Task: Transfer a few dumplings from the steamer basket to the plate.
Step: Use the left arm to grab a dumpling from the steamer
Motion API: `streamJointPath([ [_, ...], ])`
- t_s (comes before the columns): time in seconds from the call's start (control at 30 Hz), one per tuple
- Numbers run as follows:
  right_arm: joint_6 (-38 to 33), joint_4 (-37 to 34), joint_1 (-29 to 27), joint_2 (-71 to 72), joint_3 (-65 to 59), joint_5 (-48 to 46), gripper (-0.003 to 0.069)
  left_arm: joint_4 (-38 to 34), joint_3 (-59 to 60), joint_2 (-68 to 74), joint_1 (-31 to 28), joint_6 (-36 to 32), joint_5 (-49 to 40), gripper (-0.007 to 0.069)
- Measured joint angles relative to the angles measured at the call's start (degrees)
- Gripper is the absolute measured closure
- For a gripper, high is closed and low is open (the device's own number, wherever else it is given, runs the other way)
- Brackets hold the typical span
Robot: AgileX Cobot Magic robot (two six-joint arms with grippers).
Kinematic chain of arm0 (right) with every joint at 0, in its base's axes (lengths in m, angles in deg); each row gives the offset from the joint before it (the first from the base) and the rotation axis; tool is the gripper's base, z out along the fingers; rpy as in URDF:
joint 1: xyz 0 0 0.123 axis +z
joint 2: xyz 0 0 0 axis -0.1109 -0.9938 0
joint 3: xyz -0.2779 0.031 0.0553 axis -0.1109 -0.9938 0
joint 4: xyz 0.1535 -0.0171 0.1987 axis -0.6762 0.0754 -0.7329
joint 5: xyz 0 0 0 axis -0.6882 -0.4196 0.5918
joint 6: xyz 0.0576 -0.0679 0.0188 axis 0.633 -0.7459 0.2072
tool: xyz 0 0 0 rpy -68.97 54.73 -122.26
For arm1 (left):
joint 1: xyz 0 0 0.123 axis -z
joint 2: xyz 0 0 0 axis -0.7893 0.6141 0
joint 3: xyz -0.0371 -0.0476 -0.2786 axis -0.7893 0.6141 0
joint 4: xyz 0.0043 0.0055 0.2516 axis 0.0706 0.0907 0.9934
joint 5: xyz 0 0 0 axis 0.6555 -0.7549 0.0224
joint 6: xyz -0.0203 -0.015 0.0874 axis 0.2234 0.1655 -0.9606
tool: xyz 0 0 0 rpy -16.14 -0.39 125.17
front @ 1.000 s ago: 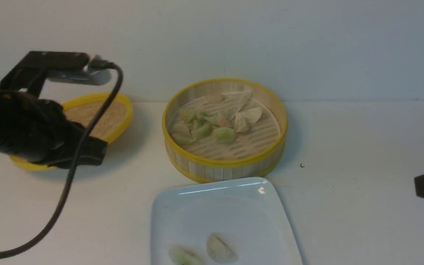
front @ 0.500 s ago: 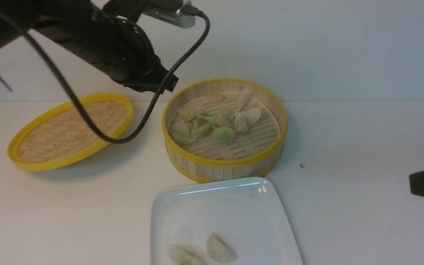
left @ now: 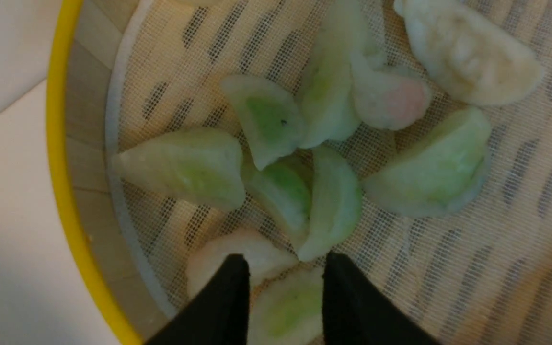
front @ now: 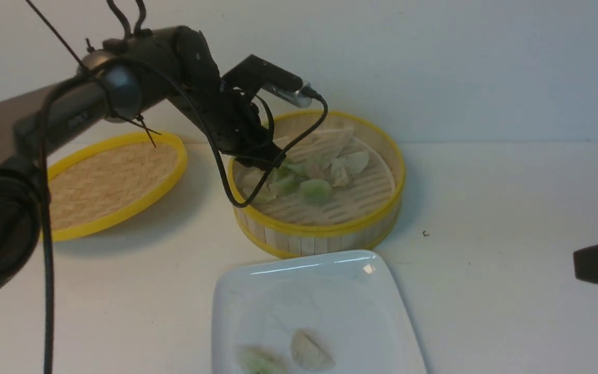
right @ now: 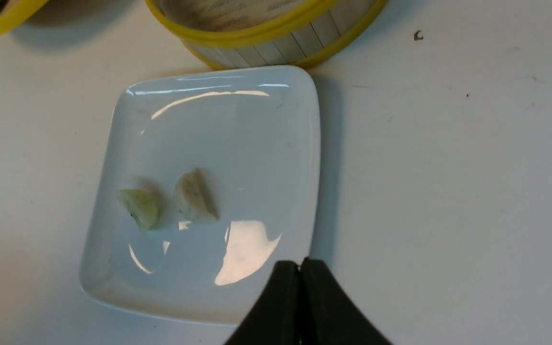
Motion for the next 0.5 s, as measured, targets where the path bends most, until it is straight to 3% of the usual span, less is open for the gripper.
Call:
streamJointPath([
  [0.2,0.00,0.00,0.00,0.00,-0.36,-0.12,0.0673,5.91,-0.53,3.03,1.23,-0.48,2.67,0.0254],
  [0.5,0.46,0.05,0.00,-0.04,-4.24,-0.18,0.0673,13.38,-0.59,4.31,2.14,-0.48,4.99,0.0238],
])
